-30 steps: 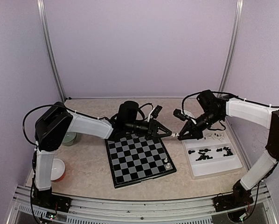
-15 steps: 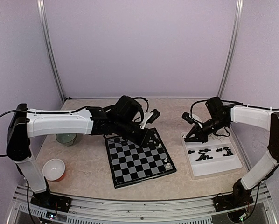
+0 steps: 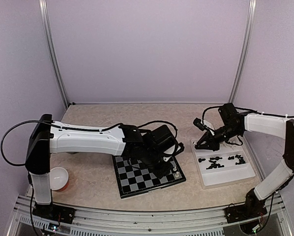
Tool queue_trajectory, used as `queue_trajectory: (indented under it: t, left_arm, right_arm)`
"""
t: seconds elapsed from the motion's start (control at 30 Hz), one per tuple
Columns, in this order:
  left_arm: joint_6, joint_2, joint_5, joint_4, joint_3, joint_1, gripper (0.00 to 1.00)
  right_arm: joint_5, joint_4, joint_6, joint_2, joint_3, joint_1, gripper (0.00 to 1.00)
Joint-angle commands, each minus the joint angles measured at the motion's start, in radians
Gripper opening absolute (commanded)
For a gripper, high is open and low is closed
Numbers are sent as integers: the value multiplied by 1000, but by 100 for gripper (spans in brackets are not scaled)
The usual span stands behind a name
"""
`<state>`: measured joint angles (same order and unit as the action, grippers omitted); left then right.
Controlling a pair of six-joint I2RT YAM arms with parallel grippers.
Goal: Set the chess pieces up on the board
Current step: Place the knight at g1.
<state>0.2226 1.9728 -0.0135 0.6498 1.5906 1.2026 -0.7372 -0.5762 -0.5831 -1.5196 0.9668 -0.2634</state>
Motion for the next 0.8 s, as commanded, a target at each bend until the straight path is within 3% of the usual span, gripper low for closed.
queue_trajectory:
  t: [0.0, 0.33, 0.77]
  left_arm:
    - [-44, 76, 75, 57, 84, 13, 0]
    - [-53, 197, 62, 95, 208, 15, 0]
    - [-62, 249, 24, 112, 229, 15, 0]
  right_arm:
    - [11, 20, 2, 37, -13, 16, 2]
    - [14, 24, -1, 36, -21, 21, 3]
    - [16, 25, -3, 26, -20, 23, 4]
